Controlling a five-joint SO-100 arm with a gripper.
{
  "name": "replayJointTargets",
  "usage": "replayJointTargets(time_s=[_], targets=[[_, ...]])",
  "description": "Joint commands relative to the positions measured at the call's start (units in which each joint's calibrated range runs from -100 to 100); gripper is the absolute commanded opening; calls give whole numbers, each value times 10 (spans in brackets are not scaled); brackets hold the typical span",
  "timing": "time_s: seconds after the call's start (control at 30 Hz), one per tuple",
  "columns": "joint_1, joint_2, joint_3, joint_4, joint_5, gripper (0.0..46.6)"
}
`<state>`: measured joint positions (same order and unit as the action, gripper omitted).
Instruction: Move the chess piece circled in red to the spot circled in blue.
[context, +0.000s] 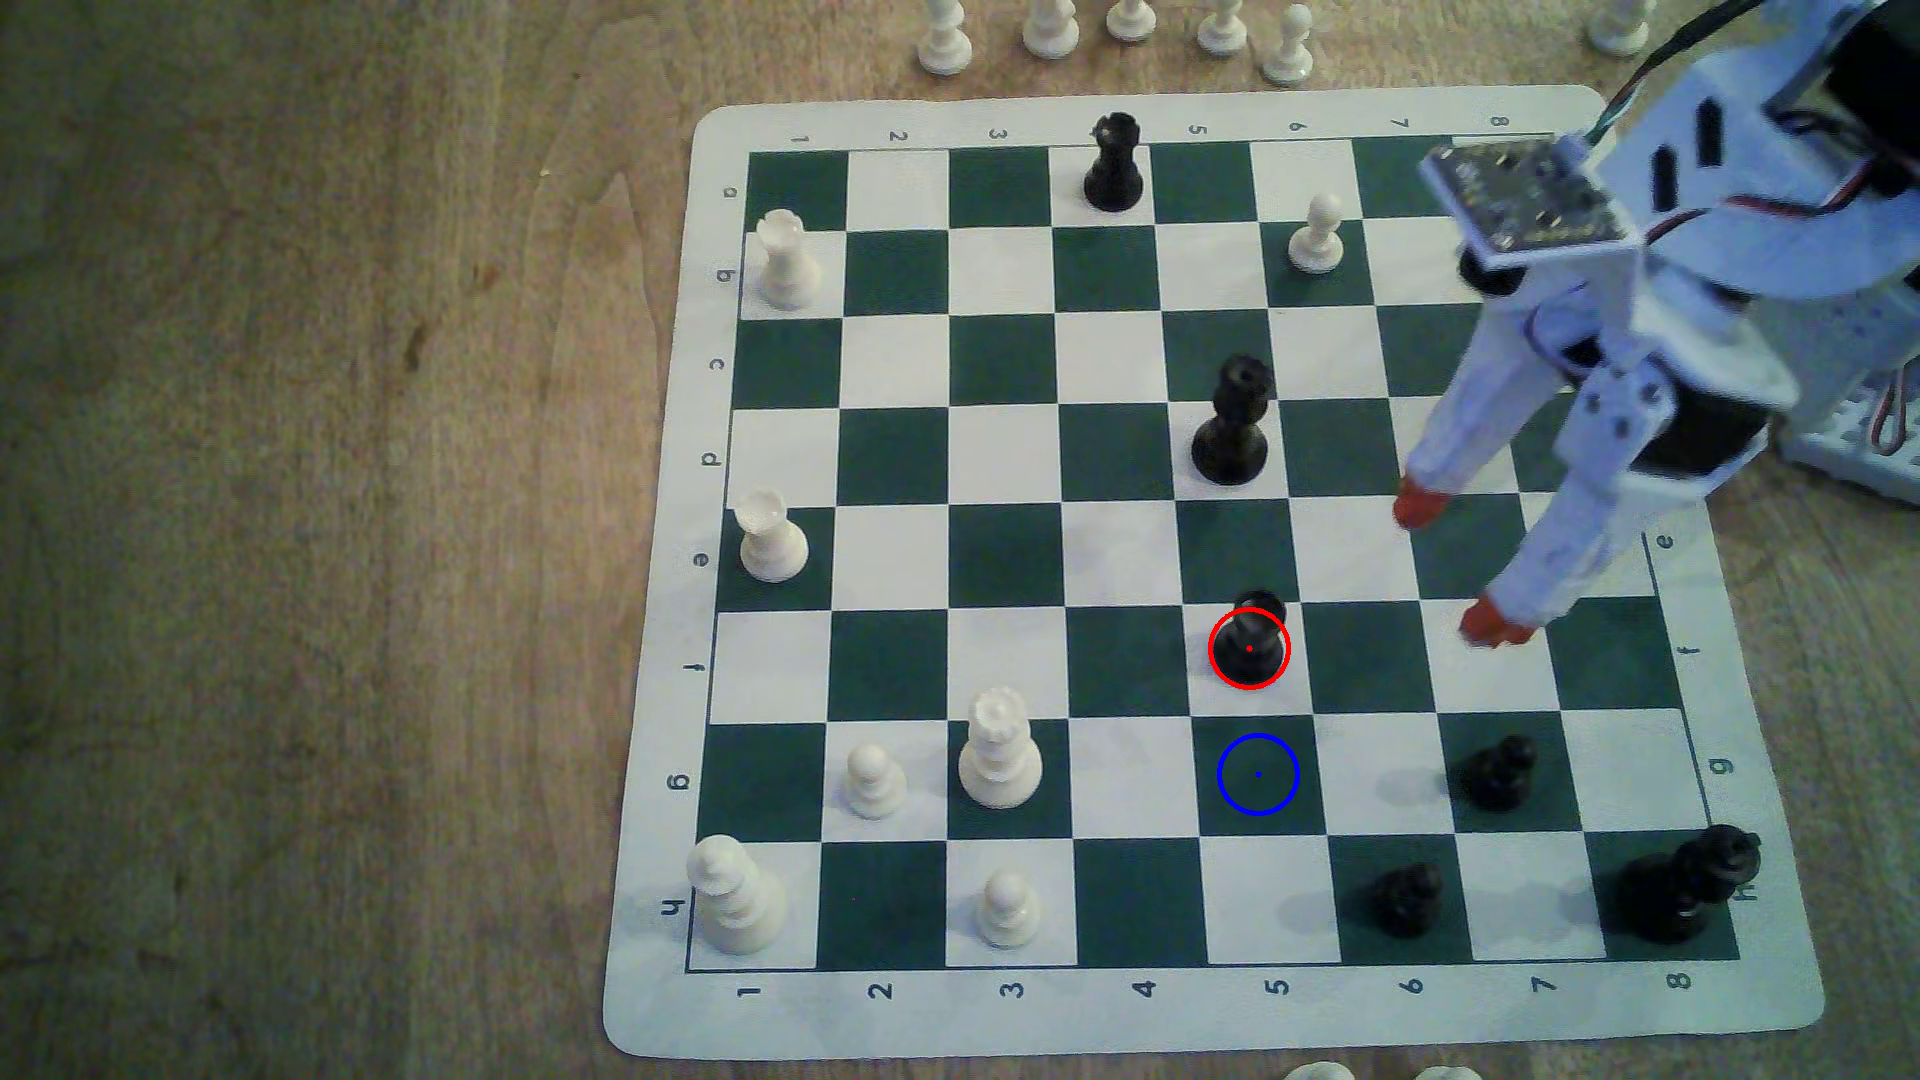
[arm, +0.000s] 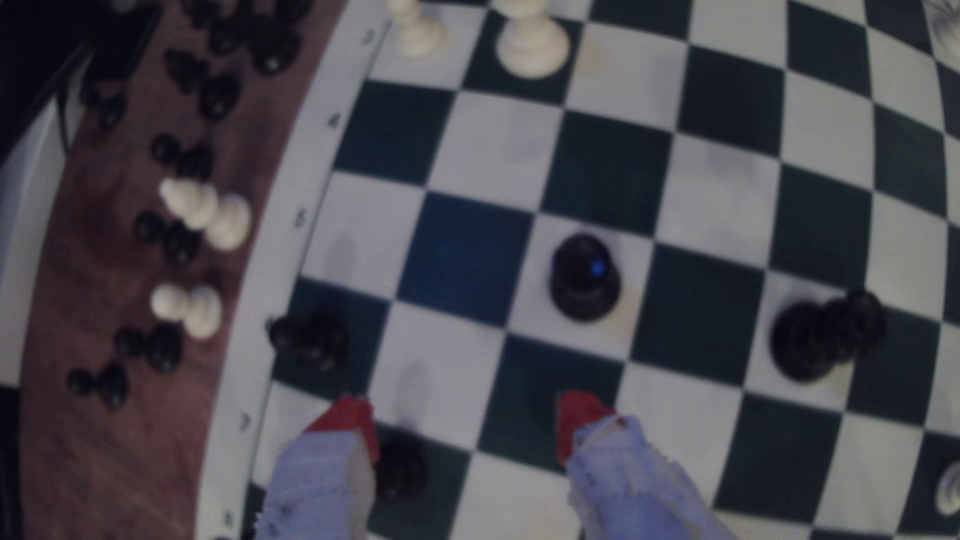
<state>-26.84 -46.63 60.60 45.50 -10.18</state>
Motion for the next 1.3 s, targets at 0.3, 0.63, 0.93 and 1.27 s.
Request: replayJointTargets(time_s=[0.3,0.63,0.93,1.27], targets=[[35,152,-36,-111,6,195],[49,252,-96,-141,9,198],[51,278,-122,-159,8,191],[51,302,-124,-174,7,182]])
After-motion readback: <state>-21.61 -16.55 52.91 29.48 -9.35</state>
